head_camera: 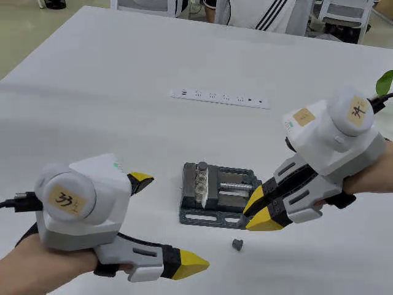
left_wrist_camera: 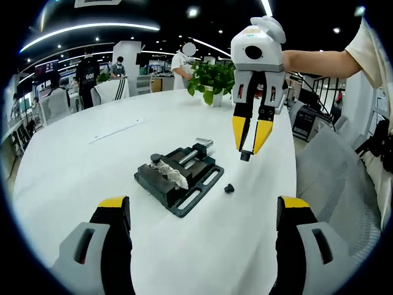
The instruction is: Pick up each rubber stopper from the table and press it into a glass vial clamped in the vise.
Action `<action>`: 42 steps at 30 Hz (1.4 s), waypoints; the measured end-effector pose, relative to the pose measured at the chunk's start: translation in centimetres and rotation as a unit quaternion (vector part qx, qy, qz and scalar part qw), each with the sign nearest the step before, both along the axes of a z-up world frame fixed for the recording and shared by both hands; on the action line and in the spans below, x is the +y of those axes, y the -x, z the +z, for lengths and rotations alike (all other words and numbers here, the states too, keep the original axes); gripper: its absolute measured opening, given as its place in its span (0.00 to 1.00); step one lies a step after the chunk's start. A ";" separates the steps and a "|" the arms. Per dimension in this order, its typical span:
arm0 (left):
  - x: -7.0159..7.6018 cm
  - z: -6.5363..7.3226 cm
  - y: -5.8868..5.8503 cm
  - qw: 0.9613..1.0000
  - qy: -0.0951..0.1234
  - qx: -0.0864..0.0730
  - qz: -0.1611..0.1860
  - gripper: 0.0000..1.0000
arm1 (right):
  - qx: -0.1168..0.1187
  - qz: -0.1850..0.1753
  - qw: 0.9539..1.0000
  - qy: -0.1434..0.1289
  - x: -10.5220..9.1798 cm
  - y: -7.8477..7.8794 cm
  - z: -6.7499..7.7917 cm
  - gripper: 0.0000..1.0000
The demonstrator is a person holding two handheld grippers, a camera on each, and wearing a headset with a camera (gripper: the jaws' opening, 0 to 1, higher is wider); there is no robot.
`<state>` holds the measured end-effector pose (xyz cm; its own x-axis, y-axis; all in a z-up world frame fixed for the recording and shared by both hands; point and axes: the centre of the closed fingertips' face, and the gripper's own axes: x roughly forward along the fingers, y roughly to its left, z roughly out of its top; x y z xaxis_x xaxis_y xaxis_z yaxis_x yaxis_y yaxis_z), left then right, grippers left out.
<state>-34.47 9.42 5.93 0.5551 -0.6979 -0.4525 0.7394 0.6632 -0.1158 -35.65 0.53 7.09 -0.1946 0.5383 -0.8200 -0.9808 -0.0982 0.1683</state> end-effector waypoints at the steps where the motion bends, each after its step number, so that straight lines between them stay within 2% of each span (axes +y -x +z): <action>1: 0.1 0.0 0.0 1.000 0.002 0.001 0.004 0.99 | -0.001 0.002 1.000 0.003 0.1 -0.2 0.0 0.05; 12: 1.5 -0.3 0.1 1.000 0.004 0.004 0.023 0.97 | -0.026 0.035 0.998 0.033 1.0 -3.0 0.6 0.05; 23: 2.2 -0.7 0.4 0.999 0.002 0.010 0.033 0.96 | -0.064 0.082 0.991 0.080 1.5 -5.7 -0.1 0.05; 30: 2.7 -1.0 0.4 0.999 0.000 0.017 0.038 0.95 | -0.096 0.131 0.981 0.103 2.3 -7.0 -0.8 0.05; 35: 2.9 -1.0 0.2 0.999 0.000 0.017 0.041 0.95 | -0.119 0.166 0.972 0.119 2.5 -8.2 -1.4 0.05; 40: 3.0 -1.2 0.2 0.999 -0.001 0.019 0.043 0.95 | -0.136 0.204 0.961 0.128 2.9 -8.7 -1.9 0.05; 42: 3.1 -1.3 0.2 0.999 -0.002 0.020 0.043 0.95 | -0.146 0.230 0.954 0.125 3.3 -9.0 -2.1 0.05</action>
